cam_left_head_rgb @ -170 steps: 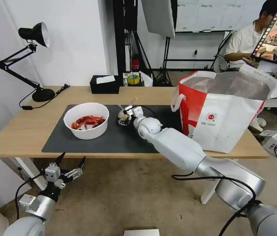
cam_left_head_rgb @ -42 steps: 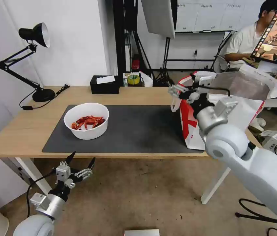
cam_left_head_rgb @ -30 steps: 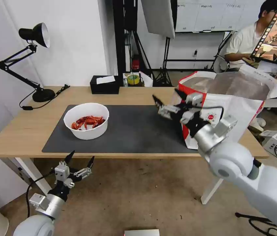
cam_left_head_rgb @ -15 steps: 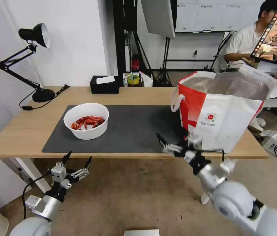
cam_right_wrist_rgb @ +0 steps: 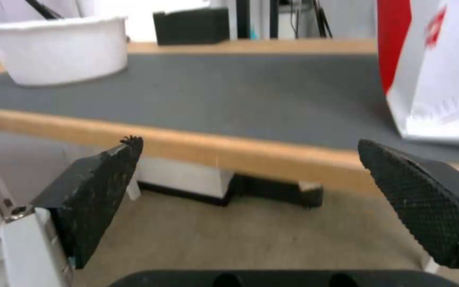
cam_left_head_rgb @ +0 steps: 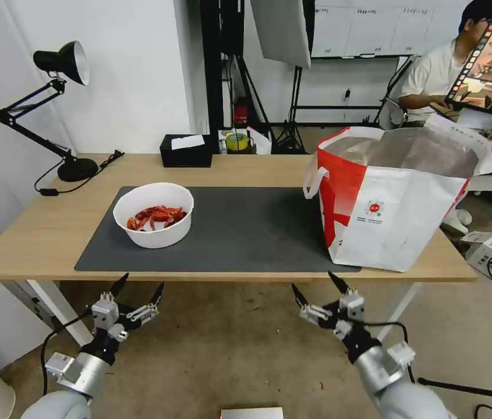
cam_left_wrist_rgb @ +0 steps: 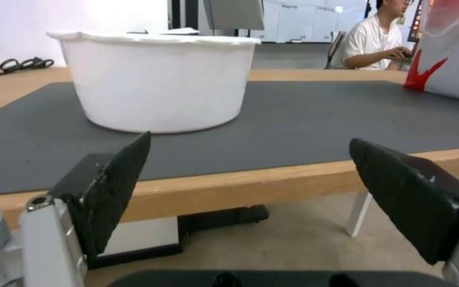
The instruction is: Pick up the trash from the table and place it into the takeout bag.
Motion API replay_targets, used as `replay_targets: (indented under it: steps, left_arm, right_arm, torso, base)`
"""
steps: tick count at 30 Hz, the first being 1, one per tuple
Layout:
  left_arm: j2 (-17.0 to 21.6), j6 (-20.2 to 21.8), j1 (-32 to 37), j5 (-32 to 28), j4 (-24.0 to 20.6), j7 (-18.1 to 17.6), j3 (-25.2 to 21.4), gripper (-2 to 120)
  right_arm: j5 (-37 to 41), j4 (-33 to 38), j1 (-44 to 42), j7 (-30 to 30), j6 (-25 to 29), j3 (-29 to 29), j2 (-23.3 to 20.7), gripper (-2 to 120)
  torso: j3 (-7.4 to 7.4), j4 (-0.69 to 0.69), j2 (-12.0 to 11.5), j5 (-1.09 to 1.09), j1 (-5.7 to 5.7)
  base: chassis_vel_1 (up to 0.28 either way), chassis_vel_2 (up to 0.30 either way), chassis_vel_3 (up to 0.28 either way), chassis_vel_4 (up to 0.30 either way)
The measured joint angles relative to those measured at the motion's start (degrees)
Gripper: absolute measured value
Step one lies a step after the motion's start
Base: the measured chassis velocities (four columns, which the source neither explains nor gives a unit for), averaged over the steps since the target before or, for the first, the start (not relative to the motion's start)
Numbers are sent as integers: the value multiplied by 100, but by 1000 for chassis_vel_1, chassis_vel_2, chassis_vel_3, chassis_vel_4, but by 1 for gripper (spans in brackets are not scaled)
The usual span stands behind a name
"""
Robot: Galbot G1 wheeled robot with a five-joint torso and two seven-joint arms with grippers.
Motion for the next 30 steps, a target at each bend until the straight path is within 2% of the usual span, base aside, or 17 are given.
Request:
replay_targets:
  steps: [10,17,30]
  left_arm:
    - [-24,0,79,40,-75,2,-8,100]
    - [-28,0,91,68,-104,2,-1,100]
    - [-7,2,105,159,-156,27,-75,100]
  right_arm:
    - [-105,-31,-71,49,59,-10,127,100]
    - [-164,-25,-28,57,244,-17,120,100]
    - [-185,1,-22,44,250,-40,104,100]
  torso:
    - [0,1,0,0,0]
    - [0,1,0,0,0]
    - [1,1,-1,0,0]
  base:
    - [0,0,0,0]
    - [0,0,0,0]
    - [0,0,0,0]
